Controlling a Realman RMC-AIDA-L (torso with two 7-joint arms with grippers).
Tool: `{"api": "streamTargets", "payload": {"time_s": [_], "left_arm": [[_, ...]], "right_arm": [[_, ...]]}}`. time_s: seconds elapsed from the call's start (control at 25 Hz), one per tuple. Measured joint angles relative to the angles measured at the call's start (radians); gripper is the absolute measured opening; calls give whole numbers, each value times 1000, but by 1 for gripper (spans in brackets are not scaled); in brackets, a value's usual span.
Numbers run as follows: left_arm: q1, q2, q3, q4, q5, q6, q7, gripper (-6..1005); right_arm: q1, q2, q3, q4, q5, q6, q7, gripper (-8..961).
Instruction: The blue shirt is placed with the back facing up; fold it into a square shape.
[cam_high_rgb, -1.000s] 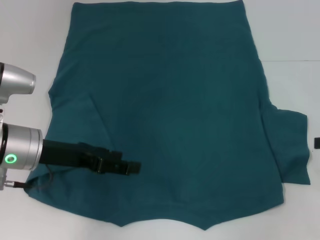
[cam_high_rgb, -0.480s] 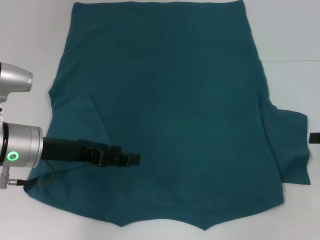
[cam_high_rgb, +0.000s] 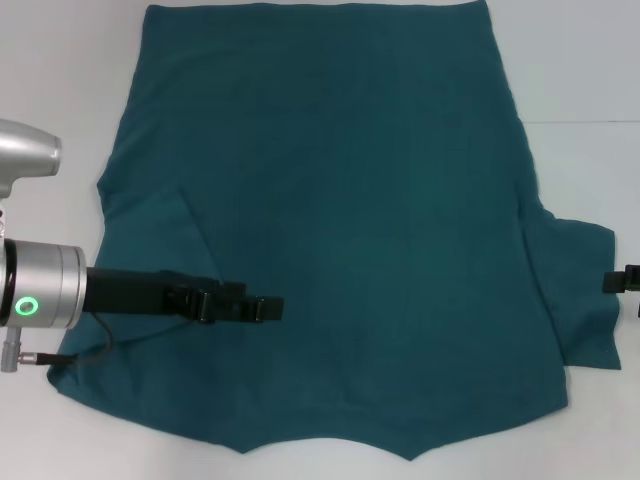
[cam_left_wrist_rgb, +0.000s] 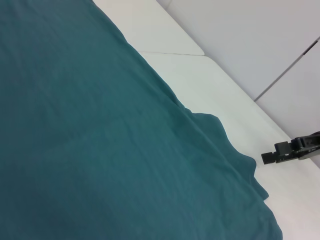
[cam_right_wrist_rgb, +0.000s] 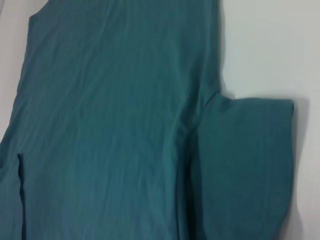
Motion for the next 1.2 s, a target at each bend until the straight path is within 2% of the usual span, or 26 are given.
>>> {"api": "streamTargets", "payload": {"time_s": [0.84, 1.2], "left_arm": [[0, -2, 0, 0, -3, -8, -1, 810], [-1, -2, 0, 0, -3, -12, -1, 810]], "right_arm": [[18, 6, 6, 69, 5, 74, 2, 827], [34, 17, 1, 78, 4, 86, 2, 824]]}}
